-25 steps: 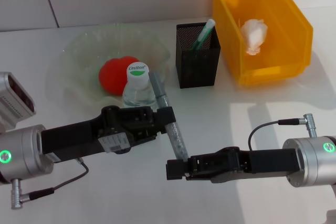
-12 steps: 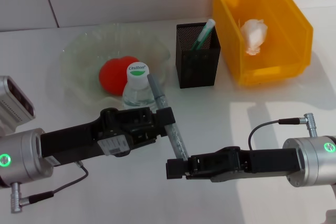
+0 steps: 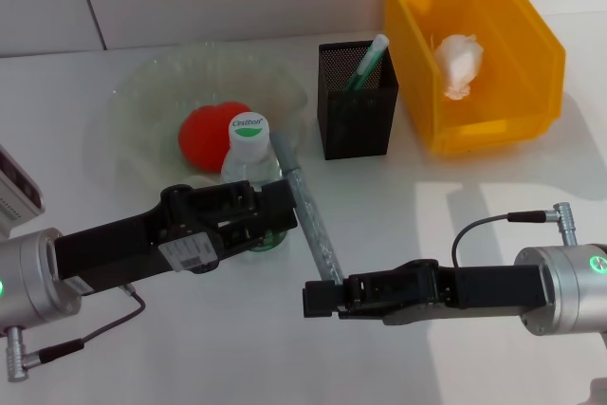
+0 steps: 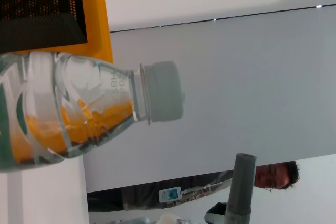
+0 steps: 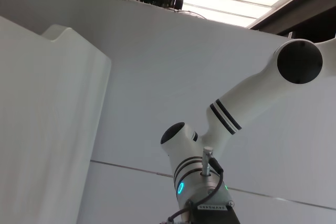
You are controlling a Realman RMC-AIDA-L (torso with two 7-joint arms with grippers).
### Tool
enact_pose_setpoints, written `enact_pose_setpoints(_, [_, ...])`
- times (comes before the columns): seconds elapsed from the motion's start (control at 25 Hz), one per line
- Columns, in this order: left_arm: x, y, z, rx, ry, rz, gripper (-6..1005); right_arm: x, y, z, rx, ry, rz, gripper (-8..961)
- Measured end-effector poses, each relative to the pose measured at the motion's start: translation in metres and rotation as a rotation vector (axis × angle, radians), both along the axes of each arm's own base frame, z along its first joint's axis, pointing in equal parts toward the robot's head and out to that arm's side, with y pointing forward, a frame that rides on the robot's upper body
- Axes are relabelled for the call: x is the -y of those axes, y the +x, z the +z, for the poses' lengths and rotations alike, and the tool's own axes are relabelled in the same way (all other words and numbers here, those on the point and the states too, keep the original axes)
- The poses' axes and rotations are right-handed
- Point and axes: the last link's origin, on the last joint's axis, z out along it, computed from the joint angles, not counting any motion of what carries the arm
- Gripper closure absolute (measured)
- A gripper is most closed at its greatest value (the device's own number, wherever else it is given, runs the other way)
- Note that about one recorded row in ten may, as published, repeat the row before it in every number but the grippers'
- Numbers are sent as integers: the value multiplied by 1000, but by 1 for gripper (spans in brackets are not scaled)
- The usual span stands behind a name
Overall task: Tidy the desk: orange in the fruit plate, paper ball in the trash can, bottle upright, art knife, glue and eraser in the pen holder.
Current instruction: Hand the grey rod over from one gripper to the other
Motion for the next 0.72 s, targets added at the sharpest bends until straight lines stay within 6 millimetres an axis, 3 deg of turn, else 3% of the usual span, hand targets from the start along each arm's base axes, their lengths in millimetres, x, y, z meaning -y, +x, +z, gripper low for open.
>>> enact_pose_setpoints(0.72, [-1,-1,1,-9,6,-3,633,0,1,1,-2,6,-2,788])
